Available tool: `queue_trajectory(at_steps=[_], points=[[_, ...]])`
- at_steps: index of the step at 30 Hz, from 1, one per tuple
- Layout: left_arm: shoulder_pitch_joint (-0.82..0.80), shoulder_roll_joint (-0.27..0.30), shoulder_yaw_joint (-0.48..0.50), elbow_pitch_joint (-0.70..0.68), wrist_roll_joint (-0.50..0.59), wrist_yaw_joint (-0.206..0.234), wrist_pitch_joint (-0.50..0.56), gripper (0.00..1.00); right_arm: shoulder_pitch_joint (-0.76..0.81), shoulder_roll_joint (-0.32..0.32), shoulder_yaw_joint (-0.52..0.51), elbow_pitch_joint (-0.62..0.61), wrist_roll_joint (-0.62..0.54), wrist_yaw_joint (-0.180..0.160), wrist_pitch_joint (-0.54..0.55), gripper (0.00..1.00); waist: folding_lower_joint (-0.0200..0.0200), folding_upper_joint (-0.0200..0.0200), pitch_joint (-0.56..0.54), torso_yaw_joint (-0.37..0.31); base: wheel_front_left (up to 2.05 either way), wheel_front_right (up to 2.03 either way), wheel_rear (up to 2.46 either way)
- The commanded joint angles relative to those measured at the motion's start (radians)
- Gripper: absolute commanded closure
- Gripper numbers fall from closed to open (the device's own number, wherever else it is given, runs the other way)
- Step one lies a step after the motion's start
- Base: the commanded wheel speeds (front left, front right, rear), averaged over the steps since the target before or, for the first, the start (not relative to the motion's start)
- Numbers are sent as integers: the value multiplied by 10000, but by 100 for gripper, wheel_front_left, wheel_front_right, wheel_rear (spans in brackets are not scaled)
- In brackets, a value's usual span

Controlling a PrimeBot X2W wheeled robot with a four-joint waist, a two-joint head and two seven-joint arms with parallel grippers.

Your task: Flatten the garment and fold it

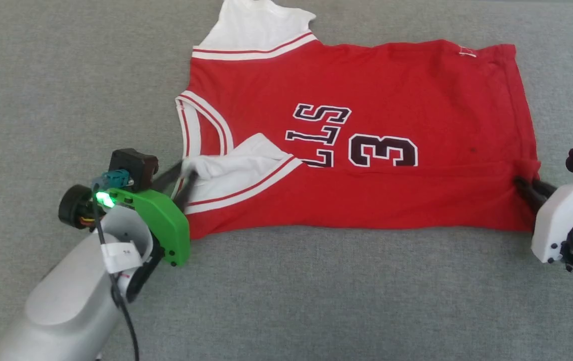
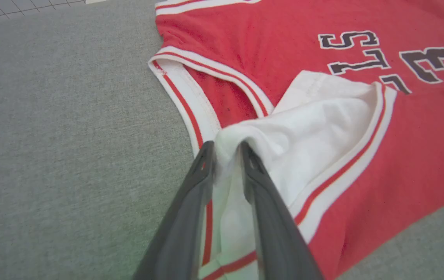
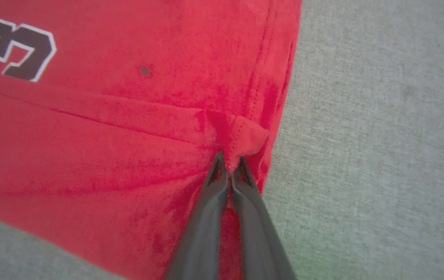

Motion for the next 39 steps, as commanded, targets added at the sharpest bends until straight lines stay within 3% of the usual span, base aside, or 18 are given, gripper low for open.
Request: queue_trajectory(at_steps=[1,7,11,14,25,31,36,38,39], points=[[-197,-190,10,230,-1,21,-170,0,-40,151,59,188,-41,-19,-64,0,0,0,-141,84,0,0,0],[269,-879,494,986,-853,53,-867,0,146,204,-66,325,-434,-19,-257,0,0,0,-784,177,0,0,0],[1073,-1310,1170,1087,-1993,126,-1203,0,477,724,-862,334,-859,-19,19,0,0,0,-1314,162,0,0,0],[1673,-1444,1404,873,-2343,468,-1355,0,897,1299,-1596,3,-1409,-19,393,0,0,0,-1642,162,0,0,0],[3059,-1143,1147,-862,-2259,2312,-465,0,2441,3425,-3479,-2913,-3139,-19,2167,0,0,0,-1724,-41,0,0,0],[2955,-920,1040,-774,-1975,3034,-20,0,2798,3822,-3673,-4153,-3493,-19,2729,0,0,0,-1385,-327,0,0,0],[2794,-901,982,-228,-1879,3298,187,0,2914,3899,-3707,-4745,-3559,-19,2985,0,0,0,-1080,-521,0,0,0],[2751,-989,862,-29,-1961,3196,409,0,2943,3911,-3728,-4880,-3566,-19,3021,0,0,0,-985,-559,0,0,0],[2743,-1055,783,56,-2043,3081,557,5,2962,3919,-3748,-4923,-3564,-19,3034,0,0,0,-953,-566,0,0,0]])
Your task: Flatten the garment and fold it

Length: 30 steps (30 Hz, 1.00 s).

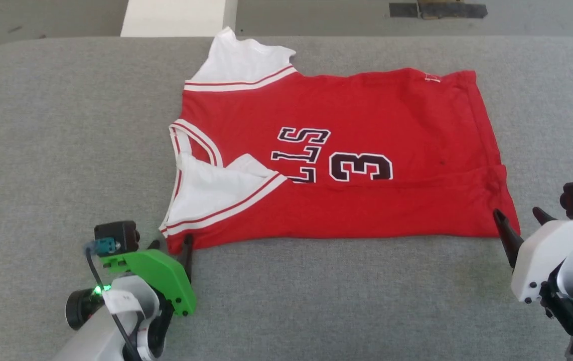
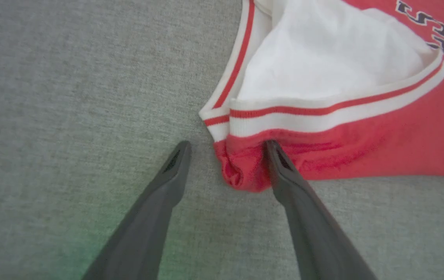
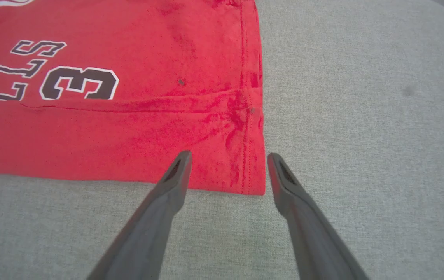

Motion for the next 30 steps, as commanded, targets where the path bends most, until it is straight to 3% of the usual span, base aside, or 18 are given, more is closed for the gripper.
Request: queue_trajectory(at_steps=[1,2,3,6,11,25,26,28,30], points=[[61,-165,-235,313,-138,-168,336,55,136,85,-22,-74,-37,-15,33,0,0,-1,135,-84,0,0,0],[41,-222,-281,391,-208,-300,406,96,147,110,-48,-80,26,-15,66,0,0,-1,158,-79,0,0,0],[23,-258,-320,447,-250,-406,453,100,149,115,-65,-84,50,-15,78,0,0,-1,170,-69,0,0,0],[-59,-361,-372,544,-266,-676,320,100,115,-62,-125,11,-142,-15,71,0,0,-1,136,41,0,0,0],[-79,-423,-277,219,-107,-761,-313,100,-192,-155,-196,669,-380,-15,75,0,0,-1,-119,288,0,0,0],[21,-111,-401,-1984,486,-230,-637,100,-953,186,-1068,3508,-1316,-15,-56,0,0,-1,-24,949,0,0,0],[34,-77,-405,-2036,504,-209,-631,100,-954,222,-1055,3651,-1258,-15,-21,45,0,-1,-8,954,0,0,0],[71,-17,-403,-2103,525,-180,-633,100,-940,268,-1033,3909,-1158,-15,68,100,0,-1,2,955,0,0,0],[89,67,-487,-2091,603,-174,-574,100,-907,228,-1125,4028,-1152,-15,5,100,0,-1,-84,964,0,0,0]])
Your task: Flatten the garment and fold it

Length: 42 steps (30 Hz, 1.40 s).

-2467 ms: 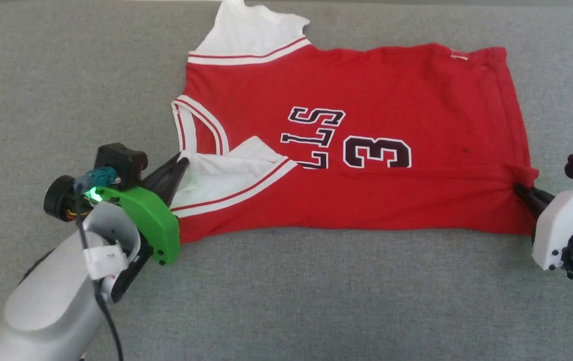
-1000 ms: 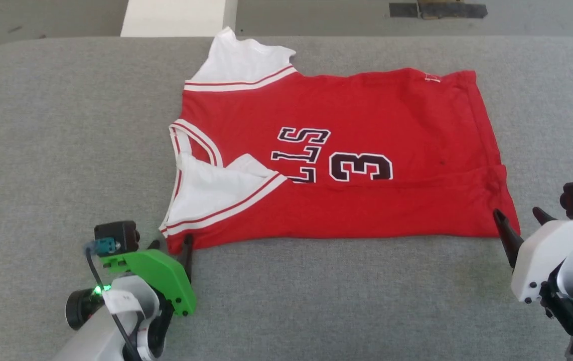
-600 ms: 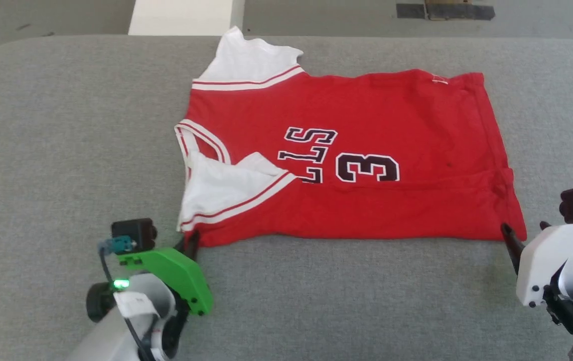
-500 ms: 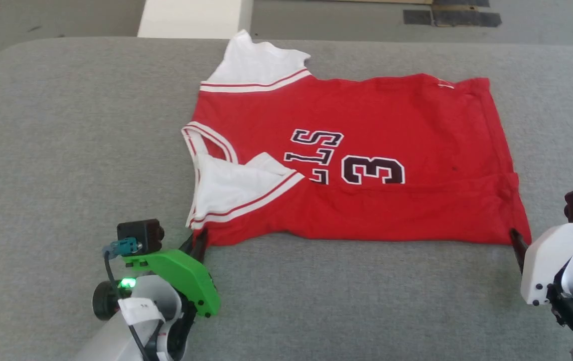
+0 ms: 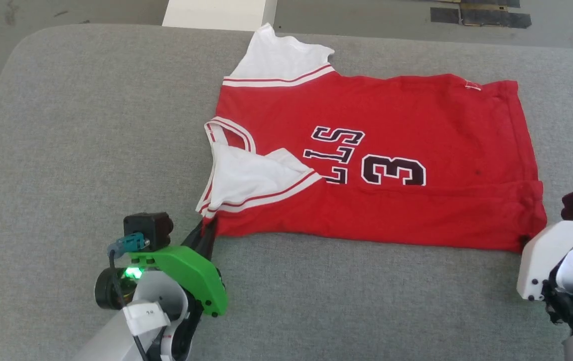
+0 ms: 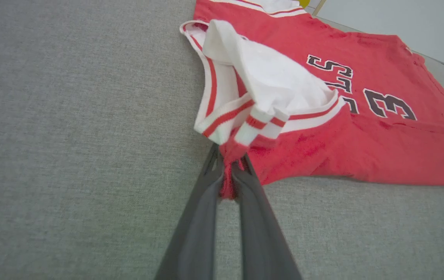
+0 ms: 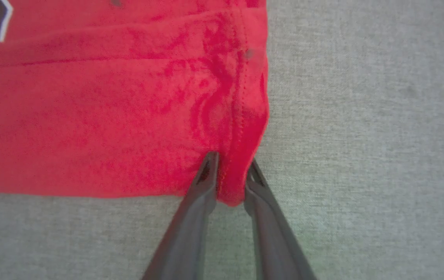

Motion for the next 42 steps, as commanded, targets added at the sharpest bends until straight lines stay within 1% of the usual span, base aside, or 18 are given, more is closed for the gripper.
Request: queue_trajectory(at_steps=[1,6,7,10,13,17,21,25,26,27,31,33,35,38,42], points=[[143,89,-9,-11,52,46,35,100,179,92,-45,374,22,-15,64,100,0,0,-124,-5,0,0,0],[408,388,-65,62,7,-30,154,100,423,-139,-189,205,256,-15,-50,100,0,0,-742,-99,0,0,0],[593,539,-76,49,-29,-31,203,100,614,-198,-202,-61,585,-15,-7,100,0,0,-1059,-143,0,0,0],[953,779,-67,-110,-113,31,277,100,1036,-361,-198,-744,1145,-15,312,100,0,0,-1424,-213,0,0,0],[1370,981,-154,-352,-231,81,467,100,1595,-556,-200,-1492,1459,-15,788,100,0,0,-1672,-256,0,0,0],[1954,1240,-360,-594,-405,147,837,100,2457,-585,-297,-2435,1720,-15,1421,100,0,0,-1760,-281,0,0,0],[2246,1233,-554,-456,-463,-9,837,100,3005,-352,-534,-2899,1841,-15,1734,100,0,0,-1626,-278,0,0,0],[2256,963,-670,97,-530,-358,592,100,3157,-151,-568,-2709,1740,-15,1606,100,0,0,-1484,-278,0,0,0],[2207,882,-707,287,-505,-464,497,3,3139,-147,-545,-2576,1650,-15,1446,0,0,0,-1458,-271,0,0,0],[2153,820,-731,438,-467,-552,395,0,3104,-142,-527,-2455,1591,-15,1286,0,0,0,-1450,-265,0,0,0],[1886,599,-696,953,-219,-883,-340,0,2805,-239,-371,-2098,1428,-15,223,0,0,0,-1520,-255,0,0,0],[1709,544,-582,1037,-4,-1072,-992,0,2611,-288,-355,-2042,1432,-15,-404,0,0,0,-1622,-257,0,0,0],[1563,505,-406,1079,197,-1204,-1716,0,2481,-491,-40,-2135,1450,-15,-1072,0,0,0,-1717,-271,0,0,0],[1392,419,-89,954,500,-1403,-2449,0,2312,-814,476,-2416,1575,-15,-2263,0,0,0,-1847,-328,0,0,0],[1254,179,639,343,1208,-1481,-2703,0,2168,-1068,786,-2941,1335,-15,-4137,0,0,0,-1920,-412,0,0,0]])
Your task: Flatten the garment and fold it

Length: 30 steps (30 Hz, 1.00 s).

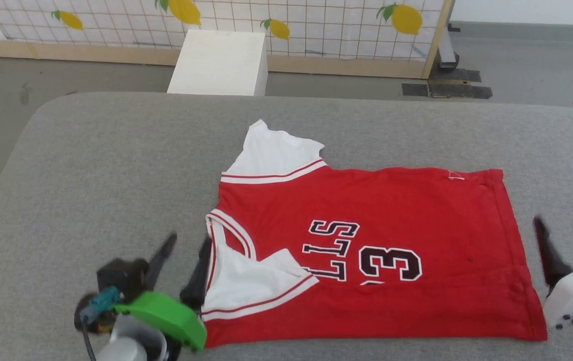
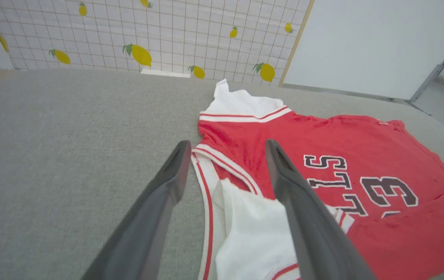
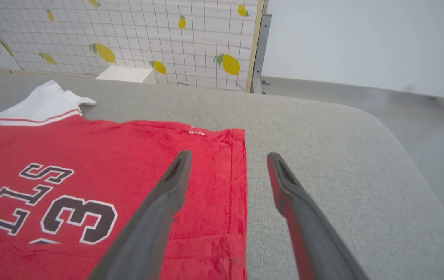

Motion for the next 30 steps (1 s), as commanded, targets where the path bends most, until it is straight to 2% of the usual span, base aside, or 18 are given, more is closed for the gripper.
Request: queue_trajectory(at_steps=[1,7,11,14,18,25,30], points=[[-197,-250,478,-464,481,-16,-81,0,-195,101,-68,-220,-91,-17,-741,0,0,0,-13,-65,0,0,0],[109,-769,1394,-1382,1787,-104,-88,0,-209,740,51,-798,-651,-17,-2579,0,0,0,366,-428,0,0,0],[-394,-536,1453,-1382,2144,-315,0,0,-290,1109,217,-1049,-782,-17,-3075,0,0,0,991,-780,0,0,0],[-1223,-170,1464,-1310,2317,-505,567,0,-428,1320,302,-1167,-809,-17,-3201,0,0,0,1594,-1084,0,0,0],[-2753,347,1330,-990,2516,-931,1918,0,-597,1549,271,-1250,-783,-17,-3344,0,0,0,2352,-1477,0,0,0],[-5961,964,782,878,2530,-2282,5039,0,-1080,1727,513,-1089,-633,-17,-3574,0,0,0,3529,-2335,0,0,0],[-7769,1193,563,2434,2114,-2738,7039,0,-1400,1775,666,-880,-446,-17,-3747,0,0,0,4128,-2860,0,0,0]])
